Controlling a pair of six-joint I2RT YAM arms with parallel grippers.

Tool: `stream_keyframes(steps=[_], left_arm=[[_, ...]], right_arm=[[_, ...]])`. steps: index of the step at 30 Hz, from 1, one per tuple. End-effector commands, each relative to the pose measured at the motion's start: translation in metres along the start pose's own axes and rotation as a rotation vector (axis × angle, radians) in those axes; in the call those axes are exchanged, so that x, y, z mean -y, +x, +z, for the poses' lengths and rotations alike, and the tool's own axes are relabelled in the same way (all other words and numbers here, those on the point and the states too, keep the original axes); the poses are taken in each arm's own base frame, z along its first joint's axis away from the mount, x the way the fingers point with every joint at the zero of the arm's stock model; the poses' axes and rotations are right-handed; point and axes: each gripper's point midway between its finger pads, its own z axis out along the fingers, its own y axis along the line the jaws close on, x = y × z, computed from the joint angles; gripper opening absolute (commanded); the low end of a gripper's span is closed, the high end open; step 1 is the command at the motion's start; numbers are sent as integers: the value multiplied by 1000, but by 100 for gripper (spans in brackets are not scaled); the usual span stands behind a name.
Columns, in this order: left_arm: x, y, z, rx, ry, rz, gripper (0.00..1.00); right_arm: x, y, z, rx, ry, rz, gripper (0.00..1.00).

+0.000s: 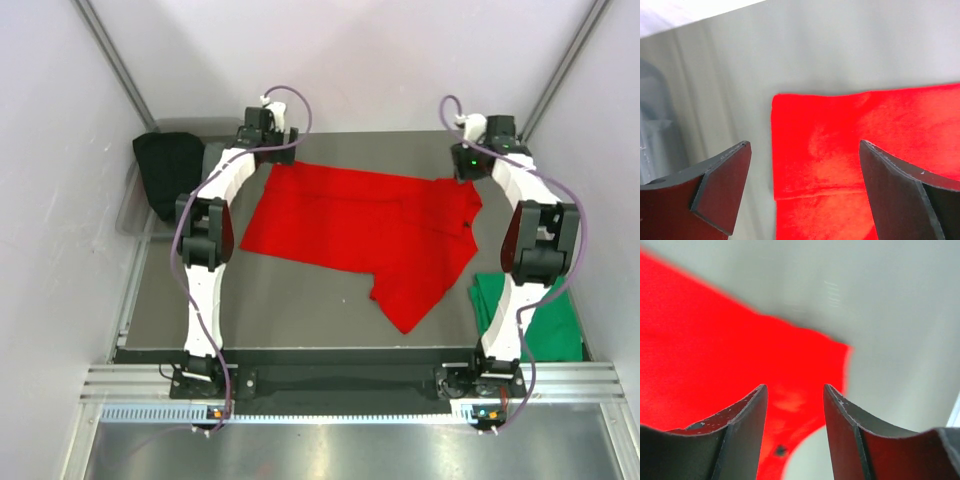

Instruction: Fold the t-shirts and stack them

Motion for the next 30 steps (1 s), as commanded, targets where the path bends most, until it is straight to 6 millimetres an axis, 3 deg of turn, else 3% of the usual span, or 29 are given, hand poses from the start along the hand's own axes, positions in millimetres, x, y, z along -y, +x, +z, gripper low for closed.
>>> stream_keyframes(steps=[1,6,22,27,30], left_arm=[[-7,-1,3,-11,95,-173,93],[-6,8,6,-28,103,-176,91],[4,9,-5,-23,146,-195,89],[4,11,-5,-28,144,-192,88],[4,15,-4,-33,143,-192,88]], right_arm=[[25,-5,10,12,-7,90,49],[41,13,29,-38,-21,128,50],[72,43,60,-91,-15,237,52],[61,52,71,-152,-109,268,32],[56,61,78,-183,-146,275,10]])
